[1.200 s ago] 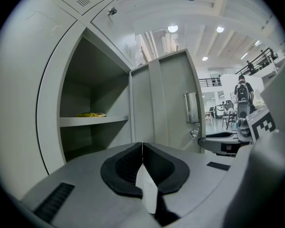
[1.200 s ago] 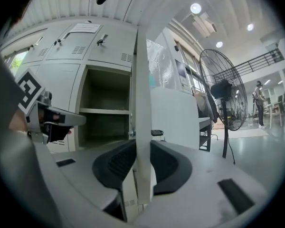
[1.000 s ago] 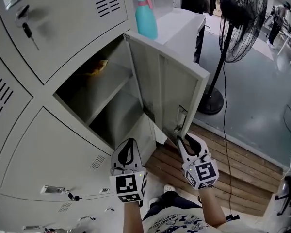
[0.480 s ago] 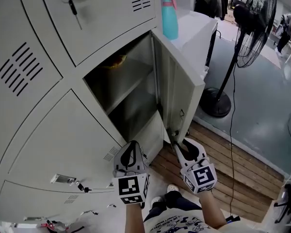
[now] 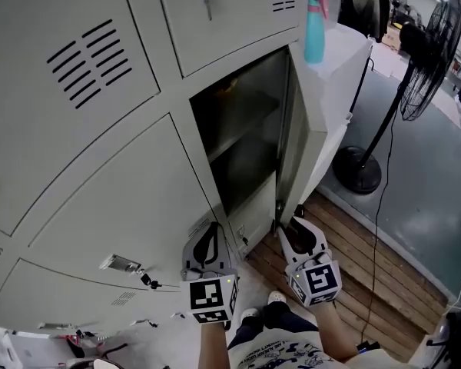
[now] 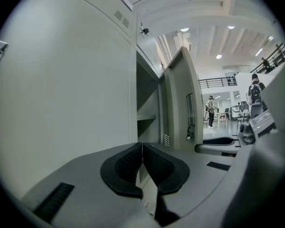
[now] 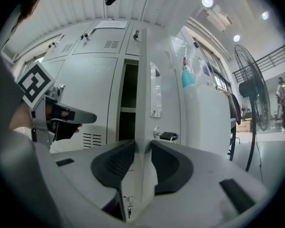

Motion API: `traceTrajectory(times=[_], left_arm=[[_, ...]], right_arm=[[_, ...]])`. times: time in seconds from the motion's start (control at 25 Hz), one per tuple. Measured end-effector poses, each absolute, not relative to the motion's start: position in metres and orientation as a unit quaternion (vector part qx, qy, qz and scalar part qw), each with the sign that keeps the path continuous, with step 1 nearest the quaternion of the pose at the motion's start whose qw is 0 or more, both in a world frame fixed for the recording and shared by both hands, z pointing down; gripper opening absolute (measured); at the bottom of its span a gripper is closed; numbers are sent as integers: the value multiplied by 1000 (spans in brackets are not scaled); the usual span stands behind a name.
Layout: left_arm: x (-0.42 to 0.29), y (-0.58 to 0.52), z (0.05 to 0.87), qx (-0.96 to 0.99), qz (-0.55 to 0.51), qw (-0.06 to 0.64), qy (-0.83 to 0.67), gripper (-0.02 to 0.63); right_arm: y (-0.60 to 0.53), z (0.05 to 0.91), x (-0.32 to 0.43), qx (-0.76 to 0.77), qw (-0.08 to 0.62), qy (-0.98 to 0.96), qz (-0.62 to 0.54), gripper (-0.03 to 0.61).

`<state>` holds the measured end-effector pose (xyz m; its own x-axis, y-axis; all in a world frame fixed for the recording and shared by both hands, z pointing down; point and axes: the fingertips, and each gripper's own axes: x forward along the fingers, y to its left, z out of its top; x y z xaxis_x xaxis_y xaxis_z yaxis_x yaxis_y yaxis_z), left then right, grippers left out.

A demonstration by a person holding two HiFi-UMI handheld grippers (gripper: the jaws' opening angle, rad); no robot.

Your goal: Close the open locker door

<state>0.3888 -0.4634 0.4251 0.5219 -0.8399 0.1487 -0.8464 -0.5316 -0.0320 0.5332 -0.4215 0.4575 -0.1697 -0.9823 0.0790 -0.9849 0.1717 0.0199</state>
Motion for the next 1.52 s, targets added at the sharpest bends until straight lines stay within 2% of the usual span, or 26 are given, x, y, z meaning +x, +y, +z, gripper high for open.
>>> traceTrajectory(times=[0.6,1.52], left_arm=[[319,-466,425,840,69,30,-537,8],[293,-458,424,815,66,31,-575,8]], right_arm=[[-459,458,479,640,34,-768,10,92],[-510,459,437,577,9,-816,29,75]])
